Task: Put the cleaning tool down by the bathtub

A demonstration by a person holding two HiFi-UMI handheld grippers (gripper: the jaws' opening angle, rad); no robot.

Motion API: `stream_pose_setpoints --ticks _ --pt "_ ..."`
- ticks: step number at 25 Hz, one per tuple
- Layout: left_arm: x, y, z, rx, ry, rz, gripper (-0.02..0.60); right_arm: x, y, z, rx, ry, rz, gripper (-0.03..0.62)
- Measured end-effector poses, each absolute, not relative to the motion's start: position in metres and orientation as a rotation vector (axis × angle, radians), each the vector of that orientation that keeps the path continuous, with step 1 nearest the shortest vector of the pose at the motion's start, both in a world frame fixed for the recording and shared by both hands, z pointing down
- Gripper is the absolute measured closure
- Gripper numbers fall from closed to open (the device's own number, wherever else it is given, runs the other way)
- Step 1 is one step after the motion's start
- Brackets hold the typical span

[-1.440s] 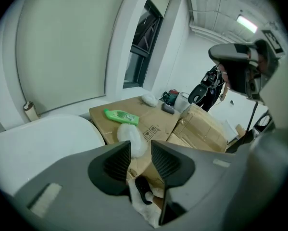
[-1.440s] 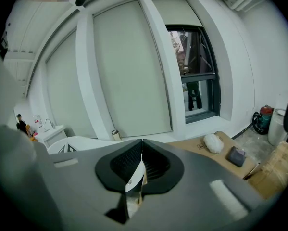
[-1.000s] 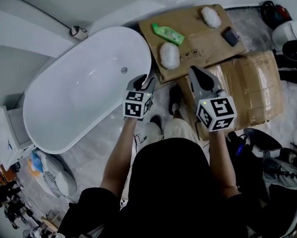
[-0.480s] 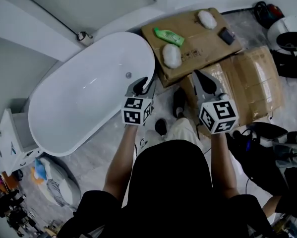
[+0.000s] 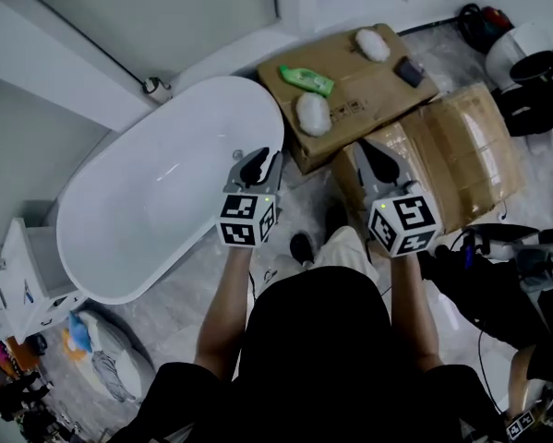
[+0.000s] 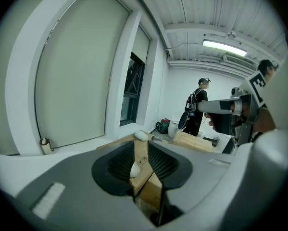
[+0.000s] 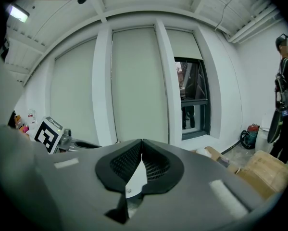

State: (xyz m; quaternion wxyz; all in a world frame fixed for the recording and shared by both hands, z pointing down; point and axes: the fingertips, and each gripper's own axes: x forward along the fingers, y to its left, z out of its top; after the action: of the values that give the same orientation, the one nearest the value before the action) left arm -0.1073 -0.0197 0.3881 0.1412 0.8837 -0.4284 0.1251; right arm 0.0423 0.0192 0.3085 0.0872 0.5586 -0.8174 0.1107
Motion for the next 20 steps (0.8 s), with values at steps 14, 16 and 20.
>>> stream_pose_setpoints --ticks 14,16,20 --pt "-0.086 0.000 0.311 2.666 -1.242 0.197 0.525 0.047 0.045 0.285 1.645 -2.454 0.257 0.585" --pt "-0.081 0.004 0.304 2.682 -1.237 0.180 0.528 0.049 0.048 0.282 1.651 -2.457 0.247 0.586" --pt "-0.075 0.008 0.298 2.689 -1.233 0.155 0.545 0.052 0.054 0.273 1.670 -2.463 0.226 0.586"
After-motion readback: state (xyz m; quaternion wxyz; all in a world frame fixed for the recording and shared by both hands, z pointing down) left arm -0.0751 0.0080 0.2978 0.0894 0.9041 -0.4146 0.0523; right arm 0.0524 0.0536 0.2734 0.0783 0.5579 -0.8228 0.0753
